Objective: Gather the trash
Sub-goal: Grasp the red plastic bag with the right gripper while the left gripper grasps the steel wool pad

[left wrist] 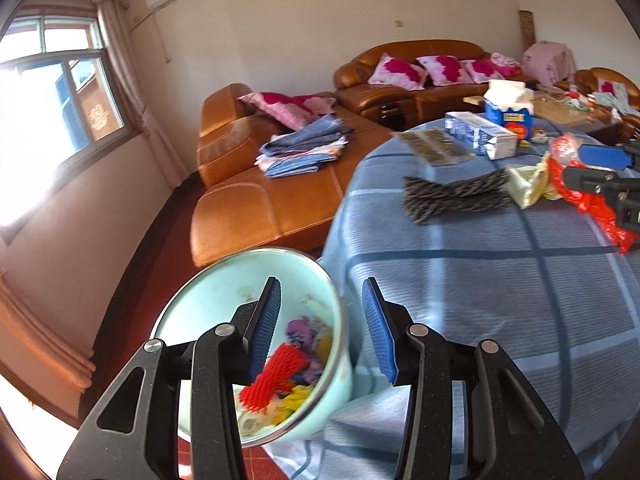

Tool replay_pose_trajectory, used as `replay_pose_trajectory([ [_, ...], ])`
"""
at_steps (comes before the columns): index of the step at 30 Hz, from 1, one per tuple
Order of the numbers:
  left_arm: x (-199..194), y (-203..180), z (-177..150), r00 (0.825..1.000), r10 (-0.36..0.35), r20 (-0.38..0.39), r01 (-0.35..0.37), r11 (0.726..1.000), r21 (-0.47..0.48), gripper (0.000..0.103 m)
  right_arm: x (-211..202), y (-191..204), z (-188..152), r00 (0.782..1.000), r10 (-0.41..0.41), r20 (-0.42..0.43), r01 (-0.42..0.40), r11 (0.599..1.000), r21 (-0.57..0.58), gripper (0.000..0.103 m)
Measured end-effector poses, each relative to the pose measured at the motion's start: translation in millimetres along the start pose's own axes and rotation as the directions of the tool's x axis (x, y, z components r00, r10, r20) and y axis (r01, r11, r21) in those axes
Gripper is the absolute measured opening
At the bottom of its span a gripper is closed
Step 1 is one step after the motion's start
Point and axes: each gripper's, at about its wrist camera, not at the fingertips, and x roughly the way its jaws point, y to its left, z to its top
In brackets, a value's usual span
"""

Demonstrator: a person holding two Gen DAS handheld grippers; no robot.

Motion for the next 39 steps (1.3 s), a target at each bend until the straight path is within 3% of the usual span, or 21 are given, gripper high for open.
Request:
replay_pose_trajectory([
  [4,-1,-22,8,0.999,-0.04,0.021,0.04,0.999,0.032,0.043,-20,-52,-17,0.991,-0.131,-0.036,0.133,0.988,0.079,0.05],
  [8,0,-35,12,0.998,-0.058,0.032,0.057,0.997,0.053,0.044,-24,-93,-34,0.976,-0.199,-0.093,0.211,0.966,0.147,0.051],
  [16,8,-46,17,0.997,-0.069,0.028,0.067,0.996,0.061,0.044,-2,-105,-56,0.97,-0.122,-0.211,0.167,0.963,0.212,0.05],
  [20,8,-48,19,0.997,-0.076,0.033,0.073,0.995,0.065,0.045,5,-100,-59,0.965,-0.062,-0.255,0.12,0.969,0.217,0.035],
  [22,8,-50,20,0.996,-0.079,0.035,0.076,0.995,0.067,0.045,4,-96,-59,0.965,-0.046,-0.259,0.102,0.974,0.204,0.016],
  [25,9,-50,22,0.996,-0.079,0.039,0.076,0.995,0.065,0.045,-5,-90,-59,0.971,-0.035,-0.235,0.082,0.978,0.191,0.005],
  [33,24,-50,47,0.996,-0.072,0.053,0.07,0.996,0.047,0.045,-42,-88,-33,0.994,-0.097,-0.058,0.107,0.969,0.221,0.005],
  [39,56,-54,74,0.996,-0.079,0.044,0.077,0.996,0.04,0.052,-14,-97,-6,0.993,-0.117,-0.03,0.121,0.958,0.259,0.005],
])
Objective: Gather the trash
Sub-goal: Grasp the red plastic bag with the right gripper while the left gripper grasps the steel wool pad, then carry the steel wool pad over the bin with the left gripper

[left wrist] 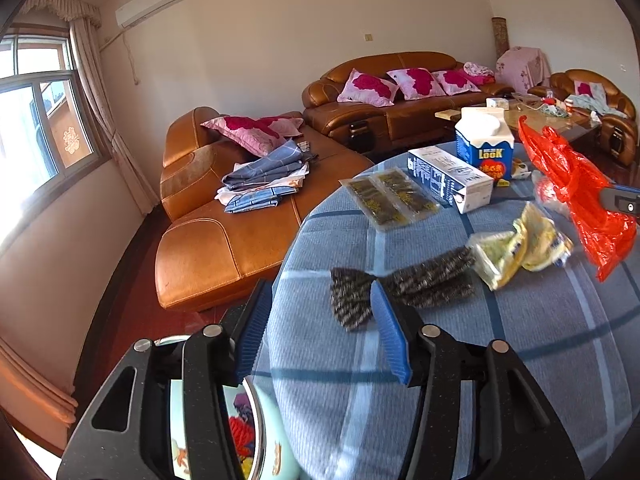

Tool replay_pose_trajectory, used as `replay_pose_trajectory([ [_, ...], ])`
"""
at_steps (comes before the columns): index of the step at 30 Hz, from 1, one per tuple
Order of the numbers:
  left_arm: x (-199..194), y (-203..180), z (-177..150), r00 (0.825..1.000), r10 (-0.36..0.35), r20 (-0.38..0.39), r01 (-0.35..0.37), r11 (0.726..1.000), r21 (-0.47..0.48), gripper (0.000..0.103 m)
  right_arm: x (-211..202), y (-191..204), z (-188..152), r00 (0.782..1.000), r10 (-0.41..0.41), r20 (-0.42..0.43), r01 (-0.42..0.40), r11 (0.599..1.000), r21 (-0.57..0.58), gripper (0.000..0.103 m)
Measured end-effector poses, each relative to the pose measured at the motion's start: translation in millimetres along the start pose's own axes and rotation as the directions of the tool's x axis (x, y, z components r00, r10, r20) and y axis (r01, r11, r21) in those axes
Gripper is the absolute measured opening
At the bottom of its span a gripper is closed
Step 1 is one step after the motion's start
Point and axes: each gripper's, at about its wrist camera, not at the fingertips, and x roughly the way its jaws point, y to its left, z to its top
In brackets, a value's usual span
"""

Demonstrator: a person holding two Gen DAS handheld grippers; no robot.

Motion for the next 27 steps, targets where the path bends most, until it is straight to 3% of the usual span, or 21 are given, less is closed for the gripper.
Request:
replay_pose_trajectory([
  [9,64,-8,6,0.987,-0.08,-0.136,0.08,0.997,-0.004,0.05,24,19,10,1.0,0.009,-0.003,-0.01,0.999,-0.038,0.005],
  [10,69,-9,3,0.984,-0.091,-0.152,0.091,0.996,-0.005,0.037,26,21,10,1.0,0.009,-0.007,-0.01,0.999,-0.044,0.005],
  [11,71,-10,1,0.981,-0.107,-0.161,0.107,0.994,-0.005,0.017,28,21,8,1.0,0.011,-0.012,-0.011,0.999,-0.045,0.005],
  [12,71,-14,-1,0.979,-0.123,-0.165,0.126,0.992,0.007,0.015,28,22,7,1.0,0.011,-0.015,-0.012,0.999,-0.045,0.005],
  [14,65,-19,-2,0.981,-0.118,-0.153,0.124,0.992,0.034,0.003,29,23,5,1.0,0.015,-0.02,-0.016,0.999,-0.044,0.005],
  [20,37,-5,-1,0.988,-0.123,-0.089,0.122,0.992,-0.018,0.002,22,29,3,1.0,0.031,-0.007,-0.031,0.999,-0.036,0.005],
  [27,-20,32,-13,1.0,-0.02,0.022,0.022,0.996,-0.092,0.002,15,49,6,0.997,0.08,0.017,-0.079,0.996,-0.043,0.005],
])
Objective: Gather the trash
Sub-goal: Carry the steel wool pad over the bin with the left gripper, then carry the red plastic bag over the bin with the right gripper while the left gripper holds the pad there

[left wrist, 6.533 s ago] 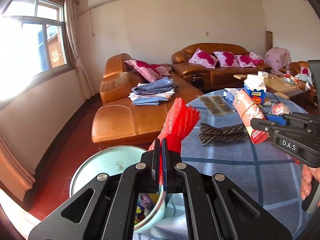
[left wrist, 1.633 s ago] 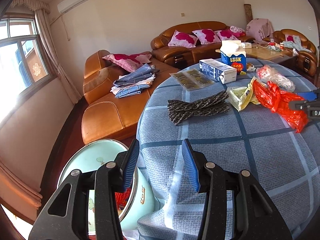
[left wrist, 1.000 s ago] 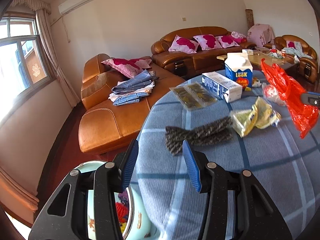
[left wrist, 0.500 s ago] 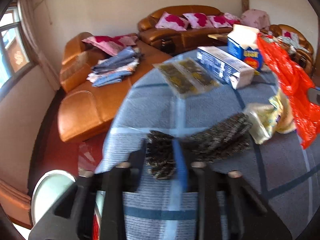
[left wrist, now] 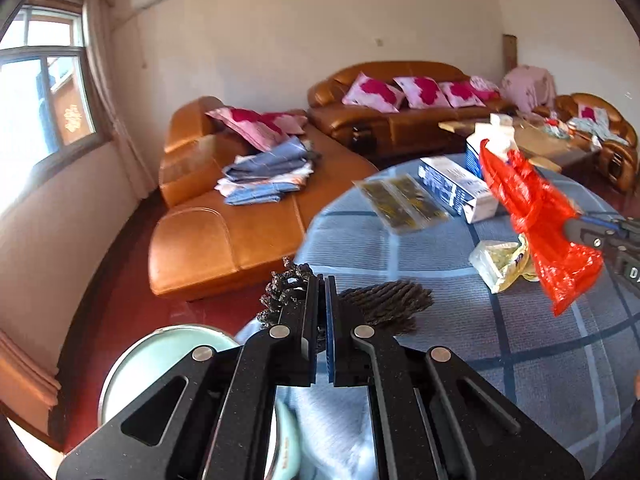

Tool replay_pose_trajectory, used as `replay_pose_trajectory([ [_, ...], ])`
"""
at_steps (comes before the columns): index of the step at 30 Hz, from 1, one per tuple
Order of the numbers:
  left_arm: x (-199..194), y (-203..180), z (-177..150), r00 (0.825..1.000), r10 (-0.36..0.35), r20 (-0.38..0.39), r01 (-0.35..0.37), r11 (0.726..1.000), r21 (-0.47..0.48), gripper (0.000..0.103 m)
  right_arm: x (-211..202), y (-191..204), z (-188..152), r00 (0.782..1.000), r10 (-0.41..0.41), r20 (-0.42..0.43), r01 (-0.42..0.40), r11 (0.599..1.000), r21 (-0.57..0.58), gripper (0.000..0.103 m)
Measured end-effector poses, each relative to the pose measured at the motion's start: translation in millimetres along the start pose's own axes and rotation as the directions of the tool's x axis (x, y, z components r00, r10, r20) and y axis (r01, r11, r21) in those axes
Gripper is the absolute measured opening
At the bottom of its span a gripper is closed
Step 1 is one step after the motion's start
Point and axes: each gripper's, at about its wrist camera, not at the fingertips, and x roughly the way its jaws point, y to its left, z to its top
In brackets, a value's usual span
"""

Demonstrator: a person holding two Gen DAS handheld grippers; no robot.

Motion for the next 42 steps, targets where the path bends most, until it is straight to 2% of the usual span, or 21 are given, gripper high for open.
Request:
replay_pose_trajectory([
  [9,-39,26,-17,0.997,0.067,0.044,-0.066,0.997,-0.027,0.002,6,46,2,0.996,0.085,0.008,-0.084,0.996,-0.042,0.005],
  [17,-59,53,-23,0.985,0.16,0.065,-0.156,0.986,-0.058,0.002,13,82,2,0.989,0.147,0.014,-0.145,0.984,-0.108,0.005],
  [42,-70,103,-45,0.942,0.336,0.003,-0.335,0.94,-0.072,0.002,36,156,-1,0.959,0.283,-0.003,-0.274,0.926,-0.261,0.005],
])
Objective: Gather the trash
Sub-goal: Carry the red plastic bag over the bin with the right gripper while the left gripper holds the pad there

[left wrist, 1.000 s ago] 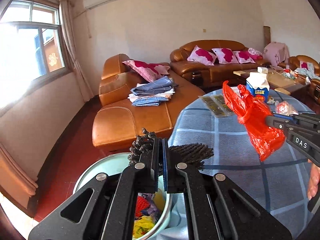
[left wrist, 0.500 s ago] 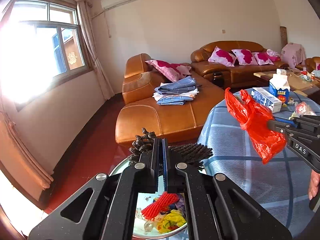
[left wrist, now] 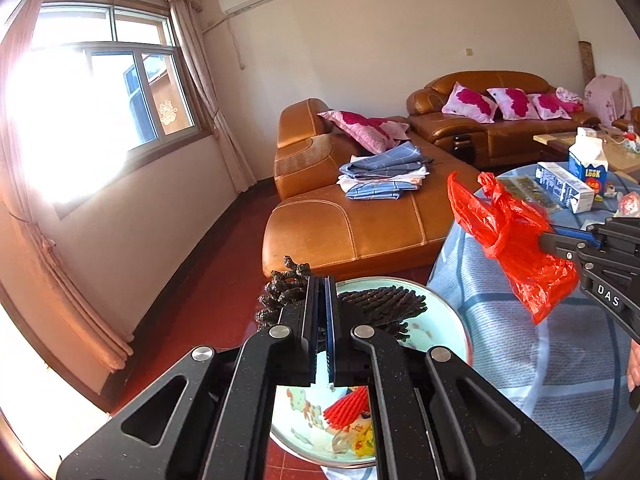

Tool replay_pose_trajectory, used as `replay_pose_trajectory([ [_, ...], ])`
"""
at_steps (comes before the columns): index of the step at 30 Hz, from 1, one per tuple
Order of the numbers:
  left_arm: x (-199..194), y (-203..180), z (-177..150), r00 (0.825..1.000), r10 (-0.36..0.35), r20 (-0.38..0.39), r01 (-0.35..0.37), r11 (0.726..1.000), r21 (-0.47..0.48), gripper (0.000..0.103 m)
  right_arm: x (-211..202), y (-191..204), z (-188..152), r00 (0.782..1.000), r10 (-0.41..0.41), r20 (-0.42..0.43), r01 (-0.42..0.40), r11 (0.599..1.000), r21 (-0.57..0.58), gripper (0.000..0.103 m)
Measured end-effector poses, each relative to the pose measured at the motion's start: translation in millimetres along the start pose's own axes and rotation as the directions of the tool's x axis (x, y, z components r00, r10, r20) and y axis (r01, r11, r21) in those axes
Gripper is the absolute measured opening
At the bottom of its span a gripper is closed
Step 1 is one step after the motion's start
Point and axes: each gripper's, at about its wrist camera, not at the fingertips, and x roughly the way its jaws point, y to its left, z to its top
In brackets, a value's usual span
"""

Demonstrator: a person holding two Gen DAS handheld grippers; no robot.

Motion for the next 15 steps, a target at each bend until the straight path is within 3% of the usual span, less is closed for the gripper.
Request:
replay_pose_trajectory([
  [15,6,15,-9,0.997,0.066,-0.031,-0.065,0.998,0.019,0.002,11,31,5,0.999,0.052,0.011,-0.05,0.993,-0.109,0.005],
])
